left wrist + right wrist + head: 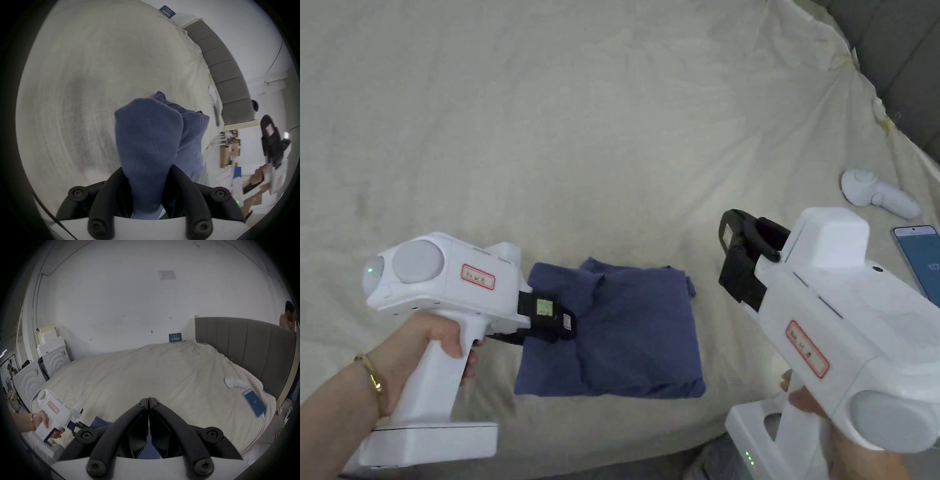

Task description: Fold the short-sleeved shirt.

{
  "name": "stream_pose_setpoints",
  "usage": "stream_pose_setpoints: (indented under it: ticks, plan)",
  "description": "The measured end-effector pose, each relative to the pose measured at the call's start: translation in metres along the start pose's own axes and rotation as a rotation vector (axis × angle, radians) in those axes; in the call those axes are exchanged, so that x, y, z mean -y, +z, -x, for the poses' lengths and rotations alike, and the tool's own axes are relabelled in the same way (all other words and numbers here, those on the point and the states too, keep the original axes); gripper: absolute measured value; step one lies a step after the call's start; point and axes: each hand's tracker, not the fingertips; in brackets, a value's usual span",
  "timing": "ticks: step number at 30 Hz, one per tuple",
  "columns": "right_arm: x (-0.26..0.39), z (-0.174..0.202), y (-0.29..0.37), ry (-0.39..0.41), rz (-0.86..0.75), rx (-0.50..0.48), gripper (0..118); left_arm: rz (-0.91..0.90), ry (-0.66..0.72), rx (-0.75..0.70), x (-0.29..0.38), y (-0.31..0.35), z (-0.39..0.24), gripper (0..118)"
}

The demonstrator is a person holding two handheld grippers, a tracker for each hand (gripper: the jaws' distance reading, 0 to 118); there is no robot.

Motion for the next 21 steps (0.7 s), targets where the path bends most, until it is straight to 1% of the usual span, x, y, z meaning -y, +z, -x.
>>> stream_pose_setpoints:
  ticks: [2,4,6,9,12,14,19,21]
  plan:
    - [-0.006,-0.003,0.006,0.006,-0.025,0.009,0,-0.008,-0.033,-0.049,-0.001,0.009,-0.019,18]
    - [-0.012,-0.004,0.013,0.022,-0.047,0.009,0,-0.018,-0.044,-0.056,0.001,0.024,-0.035,18]
    - [-0.017,-0.004,0.021,0.03,-0.078,-0.011,0,-0.03,-0.065,-0.085,0.003,0.045,-0.04,18]
    - [-0.025,-0.002,0.028,0.069,-0.128,-0.01,0,-0.059,-0.077,-0.132,0.005,0.081,-0.031,18]
    - [-0.035,0.0,0.03,0.083,-0.167,-0.007,0,-0.079,-0.061,-0.244,0.006,0.117,-0.003,18]
    - [-0.042,0.005,0.029,0.088,-0.169,0.004,0,-0.088,-0.024,-0.327,0.007,0.141,0.024,18]
    - [-0.049,0.017,0.02,0.124,-0.163,-0.002,0,-0.098,0.112,-0.483,0.009,0.2,0.109,18]
    - [-0.05,0.022,0.017,0.129,-0.155,-0.001,0,-0.093,0.116,-0.576,0.009,0.219,0.143,18]
